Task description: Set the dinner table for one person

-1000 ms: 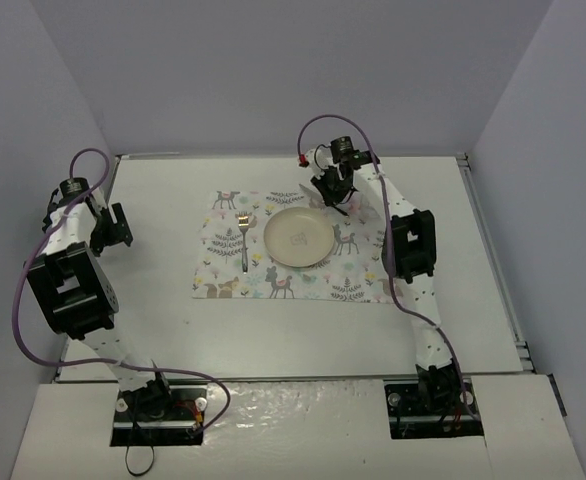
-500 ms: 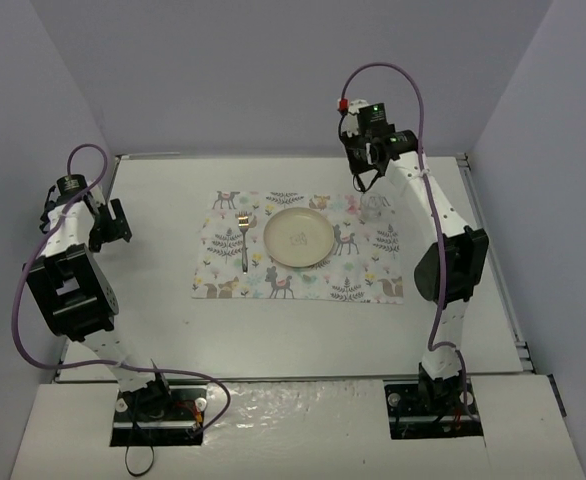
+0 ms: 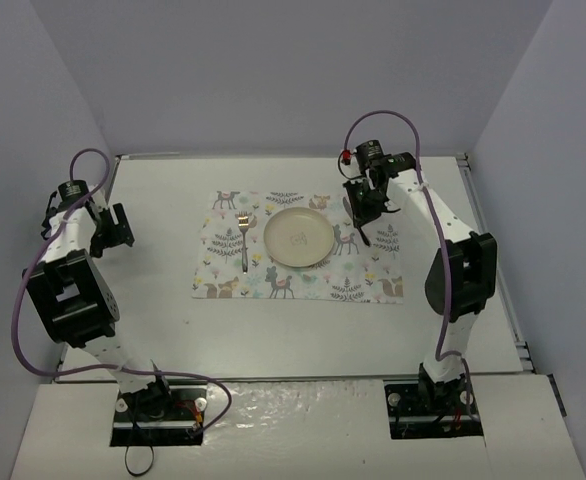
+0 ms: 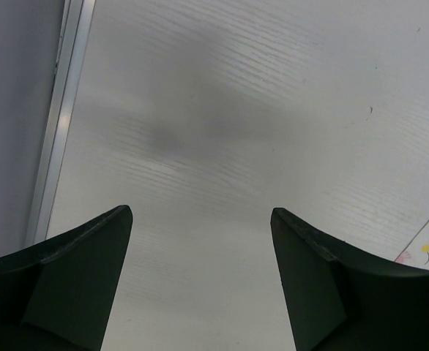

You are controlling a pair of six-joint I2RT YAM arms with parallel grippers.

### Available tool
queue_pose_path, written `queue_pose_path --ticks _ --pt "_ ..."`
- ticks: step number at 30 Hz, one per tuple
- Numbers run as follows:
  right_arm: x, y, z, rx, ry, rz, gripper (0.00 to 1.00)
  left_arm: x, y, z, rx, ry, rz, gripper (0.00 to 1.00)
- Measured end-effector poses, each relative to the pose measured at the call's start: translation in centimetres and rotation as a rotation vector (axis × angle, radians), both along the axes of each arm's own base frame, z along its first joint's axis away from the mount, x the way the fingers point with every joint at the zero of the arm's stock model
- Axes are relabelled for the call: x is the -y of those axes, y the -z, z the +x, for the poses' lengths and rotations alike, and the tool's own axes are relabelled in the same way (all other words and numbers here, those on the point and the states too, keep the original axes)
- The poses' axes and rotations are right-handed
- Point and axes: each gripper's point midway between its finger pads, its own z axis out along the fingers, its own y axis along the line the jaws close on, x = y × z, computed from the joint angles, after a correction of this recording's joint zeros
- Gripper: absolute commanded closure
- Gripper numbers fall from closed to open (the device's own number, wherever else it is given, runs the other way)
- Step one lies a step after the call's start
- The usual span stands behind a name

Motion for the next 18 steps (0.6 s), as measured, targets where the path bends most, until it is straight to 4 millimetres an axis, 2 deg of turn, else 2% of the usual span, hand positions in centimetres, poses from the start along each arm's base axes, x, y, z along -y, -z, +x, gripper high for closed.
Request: queue_pose_path --ticks 2,4,12,18 --pt "0.1 -0.6 -0.8 -0.001 0.009 0.017 1.00 0.2 0.1 -0.3 -0.002 0.007 -0.003 0.26" --pt "0.2 -0.4 -1.7 -0.029 0.021 0.025 1.00 0.4 0.1 -0.6 -0.002 0.014 -0.002 0.26" --pt "1.7 4.5 -6.5 -0.237 0.089 0.008 1.00 0.8 -1.3 -1.4 0.035 0.030 0.016 0.26" --pt "1.8 6.5 -7.5 -0.271 0.127 0.011 1.00 1.0 -1.5 -2.1 0.040 0.047 0.028 0.26"
